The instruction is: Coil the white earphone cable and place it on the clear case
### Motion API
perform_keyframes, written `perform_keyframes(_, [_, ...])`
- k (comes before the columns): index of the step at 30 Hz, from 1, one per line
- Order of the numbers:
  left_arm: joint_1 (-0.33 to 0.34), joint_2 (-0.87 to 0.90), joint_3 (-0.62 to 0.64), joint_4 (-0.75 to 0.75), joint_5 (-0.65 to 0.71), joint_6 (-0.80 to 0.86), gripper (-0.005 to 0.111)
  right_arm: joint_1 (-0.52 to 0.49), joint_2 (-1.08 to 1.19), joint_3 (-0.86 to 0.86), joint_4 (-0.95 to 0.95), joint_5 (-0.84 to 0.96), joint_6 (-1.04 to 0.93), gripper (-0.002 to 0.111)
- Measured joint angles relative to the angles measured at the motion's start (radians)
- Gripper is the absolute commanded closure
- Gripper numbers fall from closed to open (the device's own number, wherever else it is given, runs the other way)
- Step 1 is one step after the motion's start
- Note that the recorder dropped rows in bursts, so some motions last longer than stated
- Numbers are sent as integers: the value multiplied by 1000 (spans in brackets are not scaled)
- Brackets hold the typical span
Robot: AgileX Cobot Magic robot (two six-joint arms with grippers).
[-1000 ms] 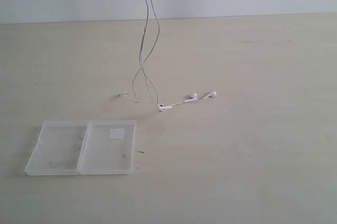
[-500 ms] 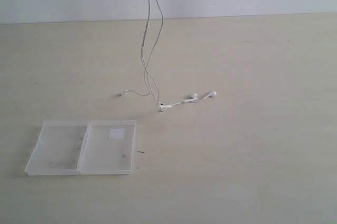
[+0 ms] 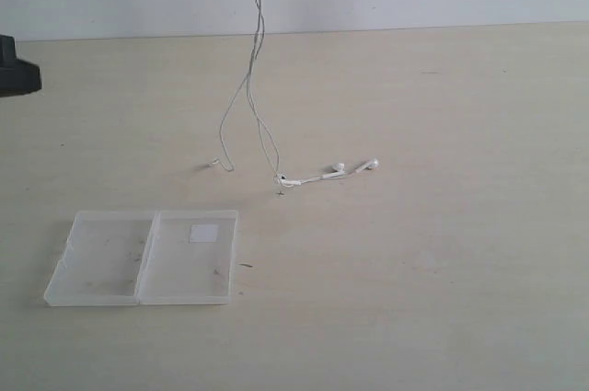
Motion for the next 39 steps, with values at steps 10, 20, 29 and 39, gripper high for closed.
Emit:
perform_keyframes(10, [0,16,-8,-757,278,998,107,0,0,0,0,-3,0,108])
perform_keyframes(20, [0,48,-8,-839,192,1123,107,0,0,0,2,-1,-2,108])
perform_keyframes(29, [0,173,-8,-845,288,1178,107,0,8,0,2,-1,-2,108])
perform_keyframes(39, [0,195,-8,-847,344,1268,87,0,8,0,4,-1,0,108])
